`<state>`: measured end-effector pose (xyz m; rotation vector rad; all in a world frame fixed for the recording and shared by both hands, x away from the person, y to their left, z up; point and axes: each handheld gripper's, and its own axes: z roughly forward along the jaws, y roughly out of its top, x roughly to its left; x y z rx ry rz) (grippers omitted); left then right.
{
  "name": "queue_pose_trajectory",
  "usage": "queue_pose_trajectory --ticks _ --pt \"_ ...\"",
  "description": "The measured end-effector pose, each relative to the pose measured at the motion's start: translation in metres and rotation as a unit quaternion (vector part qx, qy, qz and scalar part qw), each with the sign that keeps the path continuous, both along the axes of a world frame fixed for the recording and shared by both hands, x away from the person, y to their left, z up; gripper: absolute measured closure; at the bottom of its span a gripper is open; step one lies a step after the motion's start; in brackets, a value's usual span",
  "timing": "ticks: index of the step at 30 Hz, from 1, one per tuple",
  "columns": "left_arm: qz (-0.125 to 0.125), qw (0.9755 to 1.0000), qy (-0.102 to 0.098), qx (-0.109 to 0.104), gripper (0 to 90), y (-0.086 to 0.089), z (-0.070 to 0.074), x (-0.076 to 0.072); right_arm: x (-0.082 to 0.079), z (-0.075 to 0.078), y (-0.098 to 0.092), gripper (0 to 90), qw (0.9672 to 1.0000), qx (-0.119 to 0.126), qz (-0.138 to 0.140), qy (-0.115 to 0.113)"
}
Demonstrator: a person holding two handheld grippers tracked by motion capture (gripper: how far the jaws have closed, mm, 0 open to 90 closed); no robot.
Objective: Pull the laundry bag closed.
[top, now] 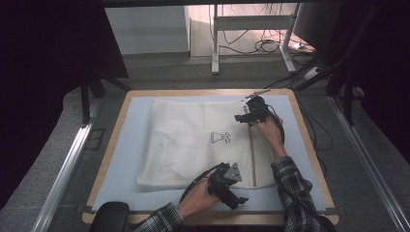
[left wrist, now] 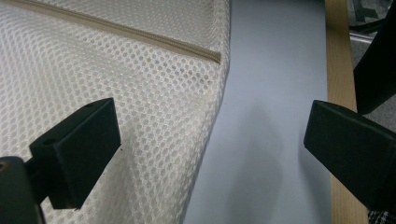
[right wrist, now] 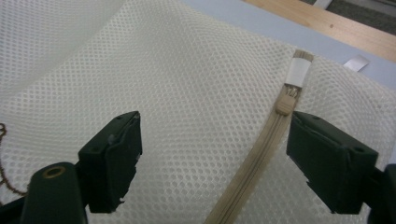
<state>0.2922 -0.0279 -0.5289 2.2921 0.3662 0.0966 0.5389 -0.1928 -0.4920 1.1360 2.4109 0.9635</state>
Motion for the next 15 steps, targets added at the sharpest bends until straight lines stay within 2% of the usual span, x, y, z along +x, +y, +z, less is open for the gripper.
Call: queue_pose_trajectory --ticks 3,6,9,15 --pt "-0.002 1.0000 -0.003 0.001 2.2 0.002 0.001 0.000 -0.002 0.002 -0.002 14.3 1.0000 0.001 -0.001 -0.005" --pt "-0.007 1.0000 0.005 -0.002 0.3 0.004 0.002 -0.001 -0.007 0.006 -0.008 11.4 0.9998 0.017 -0.002 -0.013" --pt "-0.010 0.9999 -0.002 -0.004 0.0 0.005 0.002 -0.002 -0.009 0.007 -0.009 9.6 0.9997 0.020 -0.001 -0.013" --pt "-0.003 0.9998 -0.005 -0.018 0.0 0.013 0.007 -0.002 -0.017 0.008 -0.010 4.8 0.9997 0.025 0.002 0.001"
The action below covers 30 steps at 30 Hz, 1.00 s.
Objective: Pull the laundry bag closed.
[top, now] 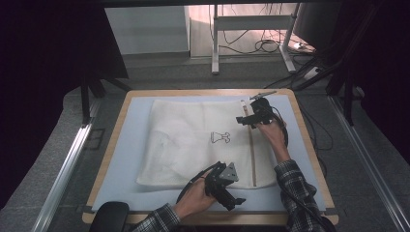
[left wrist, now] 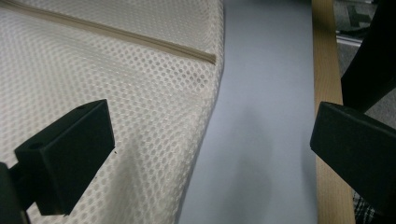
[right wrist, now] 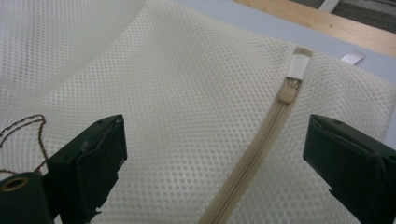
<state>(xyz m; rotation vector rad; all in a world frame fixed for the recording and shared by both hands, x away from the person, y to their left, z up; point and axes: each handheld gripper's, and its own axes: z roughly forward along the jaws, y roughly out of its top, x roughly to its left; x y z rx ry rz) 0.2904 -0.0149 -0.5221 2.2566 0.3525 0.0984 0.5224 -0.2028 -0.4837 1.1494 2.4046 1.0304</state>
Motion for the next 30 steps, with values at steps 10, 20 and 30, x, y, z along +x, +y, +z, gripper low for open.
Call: queue_pose_trajectory --ticks 10,20,30 --pt "-0.009 0.9999 0.013 0.000 0.0 0.011 0.004 0.001 -0.014 0.002 -0.001 0.0 0.9997 -0.007 0.012 -0.018" --pt "0.008 0.9998 0.003 0.018 0.0 0.019 0.005 0.001 -0.027 0.004 0.001 0.0 0.9994 -0.013 0.019 -0.025" --pt "0.025 0.9995 0.002 0.018 0.2 0.029 0.004 0.000 -0.037 0.000 0.009 0.0 0.9990 -0.026 0.029 -0.022"
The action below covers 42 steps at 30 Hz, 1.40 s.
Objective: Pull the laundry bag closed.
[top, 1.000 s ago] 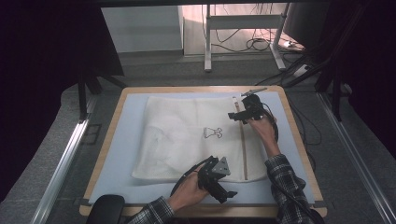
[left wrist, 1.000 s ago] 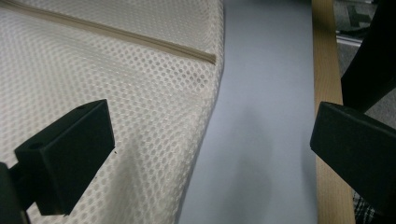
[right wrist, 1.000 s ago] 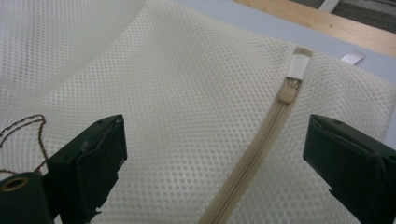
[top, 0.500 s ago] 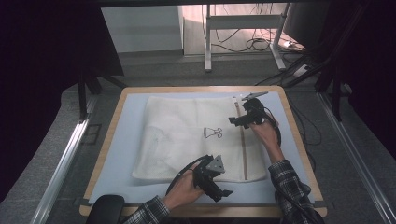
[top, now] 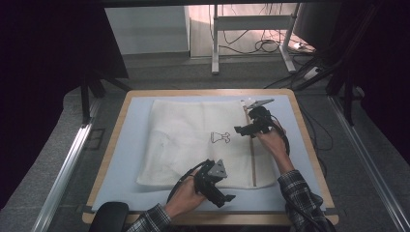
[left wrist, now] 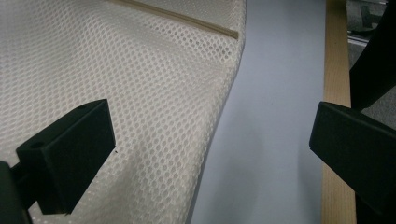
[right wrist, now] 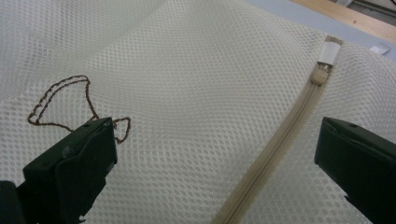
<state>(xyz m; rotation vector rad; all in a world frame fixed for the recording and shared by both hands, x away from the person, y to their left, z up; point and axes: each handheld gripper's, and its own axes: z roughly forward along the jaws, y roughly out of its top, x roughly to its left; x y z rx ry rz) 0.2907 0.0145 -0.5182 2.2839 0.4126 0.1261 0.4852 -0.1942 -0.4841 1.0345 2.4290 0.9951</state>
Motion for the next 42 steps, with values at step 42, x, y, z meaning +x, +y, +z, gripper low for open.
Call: queue_pose_trajectory --ticks 42 --pt "0.045 0.9989 -0.009 0.005 1.1 0.034 -0.001 -0.003 -0.061 0.008 0.000 0.0 0.9987 -0.016 0.019 -0.045"
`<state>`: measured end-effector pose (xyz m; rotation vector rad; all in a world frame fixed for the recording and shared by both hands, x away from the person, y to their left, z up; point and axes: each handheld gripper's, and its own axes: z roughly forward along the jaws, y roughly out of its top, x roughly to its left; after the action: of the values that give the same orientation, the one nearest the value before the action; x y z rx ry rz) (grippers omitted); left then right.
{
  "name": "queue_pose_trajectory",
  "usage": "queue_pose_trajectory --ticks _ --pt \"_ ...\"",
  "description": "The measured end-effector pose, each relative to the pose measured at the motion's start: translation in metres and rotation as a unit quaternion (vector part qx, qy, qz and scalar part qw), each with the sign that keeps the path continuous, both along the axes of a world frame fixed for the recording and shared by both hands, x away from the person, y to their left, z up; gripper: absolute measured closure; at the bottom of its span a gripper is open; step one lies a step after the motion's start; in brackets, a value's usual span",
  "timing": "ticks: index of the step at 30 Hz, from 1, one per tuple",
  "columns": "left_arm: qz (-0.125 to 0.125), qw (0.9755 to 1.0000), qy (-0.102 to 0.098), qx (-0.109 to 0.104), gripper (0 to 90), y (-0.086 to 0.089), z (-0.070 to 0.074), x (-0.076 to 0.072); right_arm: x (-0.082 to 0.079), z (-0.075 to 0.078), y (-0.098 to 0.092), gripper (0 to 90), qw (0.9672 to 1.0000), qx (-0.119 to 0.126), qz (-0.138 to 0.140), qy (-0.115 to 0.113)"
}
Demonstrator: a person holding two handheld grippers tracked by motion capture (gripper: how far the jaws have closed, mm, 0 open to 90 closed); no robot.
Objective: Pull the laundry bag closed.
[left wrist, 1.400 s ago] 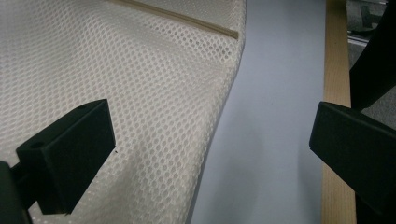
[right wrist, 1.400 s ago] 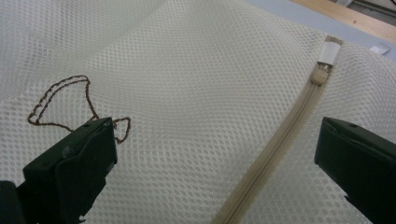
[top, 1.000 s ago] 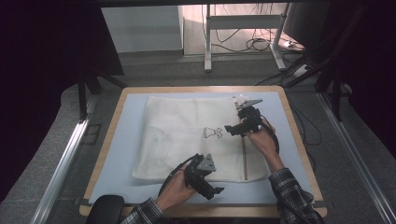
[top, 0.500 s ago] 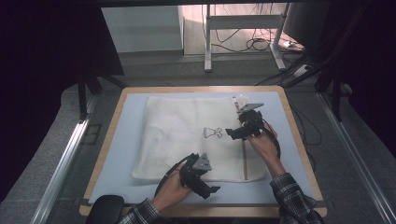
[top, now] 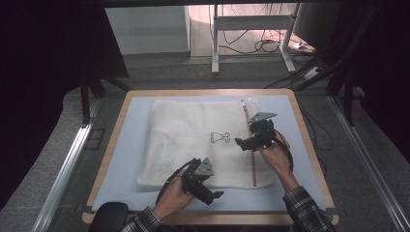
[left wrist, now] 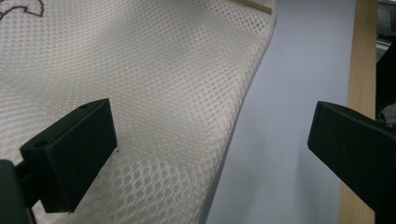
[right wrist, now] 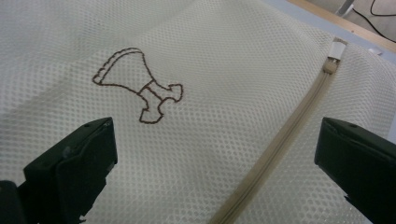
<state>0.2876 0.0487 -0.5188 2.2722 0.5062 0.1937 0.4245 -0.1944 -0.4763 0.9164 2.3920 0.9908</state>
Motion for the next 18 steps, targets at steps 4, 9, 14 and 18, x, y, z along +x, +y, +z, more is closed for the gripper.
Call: queue_pose_trajectory --ticks 4,9,14,18 --pt "0.001 1.0000 -0.003 0.003 1.1 0.001 0.000 0.000 -0.008 0.000 -0.002 0.0 0.9999 0.009 0.007 0.000" --pt "0.004 1.0000 -0.005 0.002 1.0 0.005 0.000 -0.001 -0.021 0.001 -0.003 0.0 0.9998 0.012 0.017 0.001" --pt "0.015 0.9998 0.000 -0.009 1.0 0.012 0.000 -0.001 -0.030 0.000 -0.004 0.0 0.9996 0.010 0.025 0.003" --pt "0.024 0.9996 0.002 -0.017 1.0 0.018 0.001 -0.002 -0.039 -0.001 -0.005 0.0 0.9994 0.016 0.030 0.006"
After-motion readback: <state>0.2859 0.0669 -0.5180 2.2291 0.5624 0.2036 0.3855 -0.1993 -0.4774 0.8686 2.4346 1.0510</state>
